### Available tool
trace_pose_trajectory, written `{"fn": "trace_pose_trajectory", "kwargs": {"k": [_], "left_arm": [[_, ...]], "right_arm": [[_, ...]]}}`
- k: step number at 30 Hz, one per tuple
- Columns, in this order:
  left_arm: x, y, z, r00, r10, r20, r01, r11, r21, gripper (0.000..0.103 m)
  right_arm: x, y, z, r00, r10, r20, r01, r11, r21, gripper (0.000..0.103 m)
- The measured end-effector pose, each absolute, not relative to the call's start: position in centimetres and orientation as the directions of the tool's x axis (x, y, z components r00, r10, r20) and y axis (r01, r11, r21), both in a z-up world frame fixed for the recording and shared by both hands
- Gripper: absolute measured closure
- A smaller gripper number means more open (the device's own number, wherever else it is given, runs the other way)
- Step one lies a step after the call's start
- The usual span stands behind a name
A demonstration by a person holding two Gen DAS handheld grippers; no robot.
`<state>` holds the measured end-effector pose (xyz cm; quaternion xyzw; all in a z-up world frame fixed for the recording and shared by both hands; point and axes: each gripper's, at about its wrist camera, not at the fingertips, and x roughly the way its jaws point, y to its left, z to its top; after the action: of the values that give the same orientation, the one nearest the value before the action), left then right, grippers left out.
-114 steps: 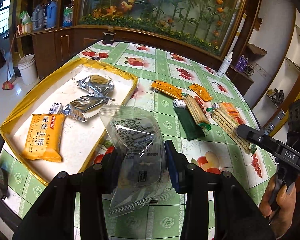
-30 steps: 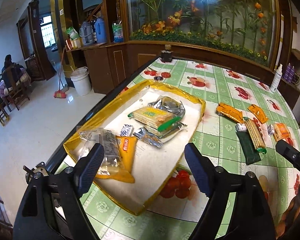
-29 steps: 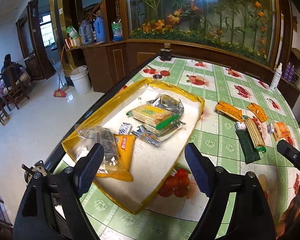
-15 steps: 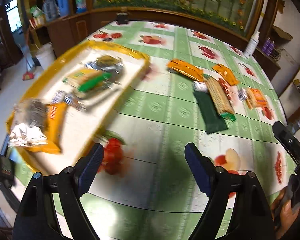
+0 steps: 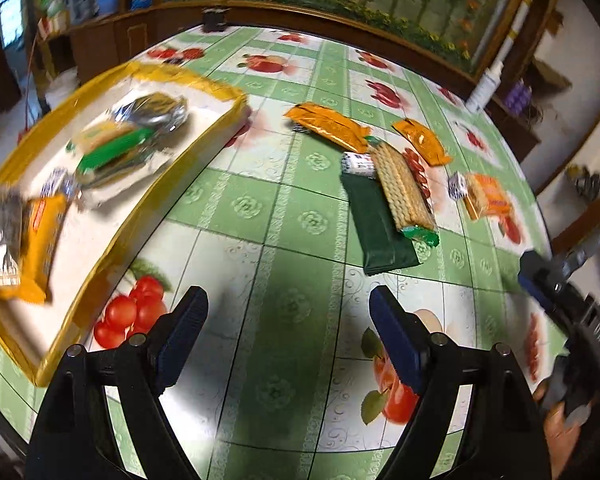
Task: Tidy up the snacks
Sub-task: 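Grasp the dark green packet with the left tool while the right grasps green-edged crackers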
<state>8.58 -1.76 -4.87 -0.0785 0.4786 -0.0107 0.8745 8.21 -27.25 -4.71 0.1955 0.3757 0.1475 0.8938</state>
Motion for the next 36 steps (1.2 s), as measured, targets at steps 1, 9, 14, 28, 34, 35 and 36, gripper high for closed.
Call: {"fn": "trace_pose_trajectory", "kwargs": {"k": [1, 9, 14, 28, 34, 35, 36], "left_arm": [[8.7, -2.4, -4.8, 0.545, -0.085, -0.834, -0.036, 0.992, -0.125, 0.02], [11.1, -4.9, -5.1, 0.531, -0.089, -0.842, 0.014, 0.995, -0.096, 0.02], [11.5, -3.5, -5.6, 0.526, -0.068, -0.847, -0.03, 0.995, -0.099, 0.02], [12.0, -1.4, -6.7, 0.502, -0.078, -0.861, -0.055, 0.991, -0.122, 0.02], [13.5, -3.8, -6.5, 0.505, -0.101, -0.857, -0.021, 0.991, -0.129, 0.02], [13.9, -4.5, -6.4, 0.507, -0.109, -0.855, -0.017, 0.991, -0.136, 0.02], [14.4, -5.2, -6.4, 0.51, -0.119, -0.852, -0.013, 0.989, -0.145, 0.02]], "right_arm": [[8.4, -27.6, -4.8, 0.675, 0.406, -0.615, -0.111, 0.881, 0.46, 0.011], [10.5, -29.1, -4.3, 0.678, 0.389, -0.624, -0.097, 0.889, 0.448, 0.011], [11.9, -25.6, -3.9, 0.624, 0.487, -0.612, -0.229, 0.862, 0.452, 0.011], [18.2, -16.5, -7.2, 0.508, 0.436, -0.743, -0.296, 0.898, 0.325, 0.052], [15.9, -19.7, -5.2, 0.571, 0.443, -0.692, -0.271, 0.897, 0.35, 0.055], [15.4, -20.5, -4.7, 0.588, 0.44, -0.679, -0.264, 0.897, 0.354, 0.055], [14.8, -21.5, -4.2, 0.607, 0.436, -0.664, -0.254, 0.898, 0.358, 0.055]]}}
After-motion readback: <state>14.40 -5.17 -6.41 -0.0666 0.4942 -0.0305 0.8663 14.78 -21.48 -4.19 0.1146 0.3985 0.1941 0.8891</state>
